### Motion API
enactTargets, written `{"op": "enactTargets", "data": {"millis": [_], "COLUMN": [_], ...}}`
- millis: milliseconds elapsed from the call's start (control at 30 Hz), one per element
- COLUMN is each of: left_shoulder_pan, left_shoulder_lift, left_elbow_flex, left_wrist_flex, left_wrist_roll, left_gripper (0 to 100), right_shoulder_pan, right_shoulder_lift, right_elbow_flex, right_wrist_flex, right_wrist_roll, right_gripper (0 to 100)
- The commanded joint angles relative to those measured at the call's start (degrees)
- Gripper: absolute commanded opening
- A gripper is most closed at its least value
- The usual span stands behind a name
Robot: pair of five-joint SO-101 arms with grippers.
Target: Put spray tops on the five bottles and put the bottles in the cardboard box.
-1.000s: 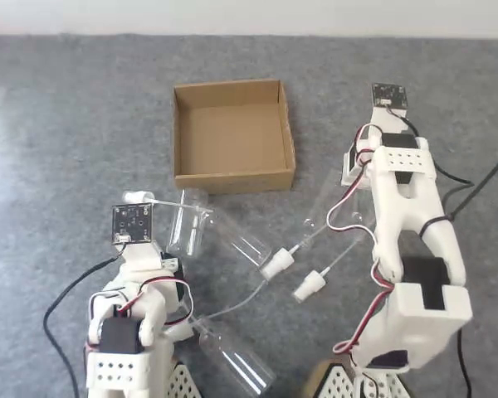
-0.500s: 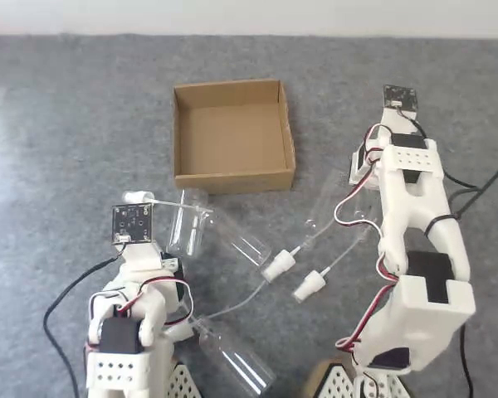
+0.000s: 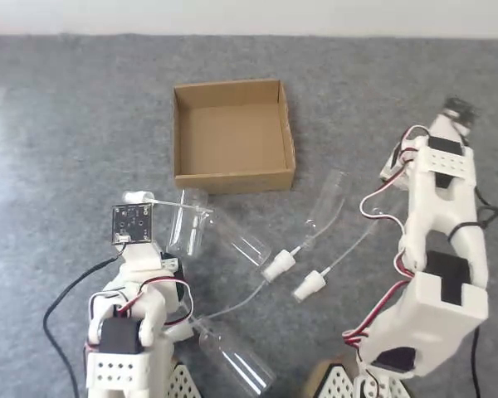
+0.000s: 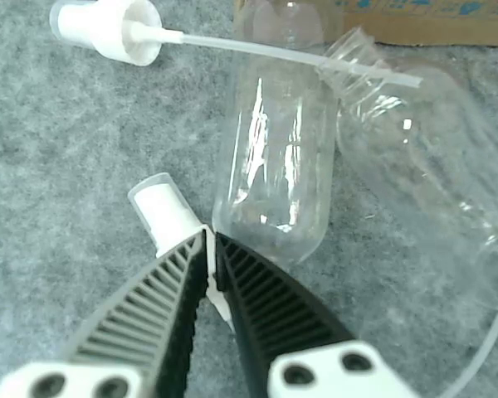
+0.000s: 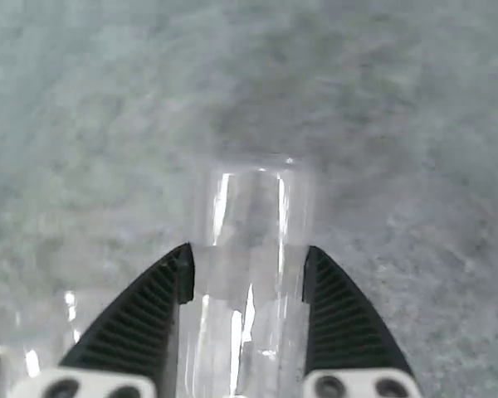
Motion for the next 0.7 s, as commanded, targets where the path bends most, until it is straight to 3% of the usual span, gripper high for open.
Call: {"op": "enactTargets", "data": {"millis": [0, 300, 667], "left_shoulder_pan": [0.0, 0.0, 0.0], "left_shoulder_lift": [-1.32, -1.32, -1.32], "left_elbow_flex": [-0.75, -0.75, -0.75], "left_wrist_flex": [-0.09, -0.09, -0.09], "left_wrist_roll": [0.44, 0.44, 0.44], "left_gripper": [1, 1, 1], "right_shoulder_pan": [2.24, 8.31, 13.93], "right_shoulder_lift": [-0.66, -0.75, -4.09], "right_elbow_flex": [-4.13, -4.04, -4.04], "right_wrist_flex": [-0.22, -0.04, 8.22], "right_wrist_roll": [-4.57, -7.65, -7.91], "right_gripper": [3.9, 4.2, 3.9]}}
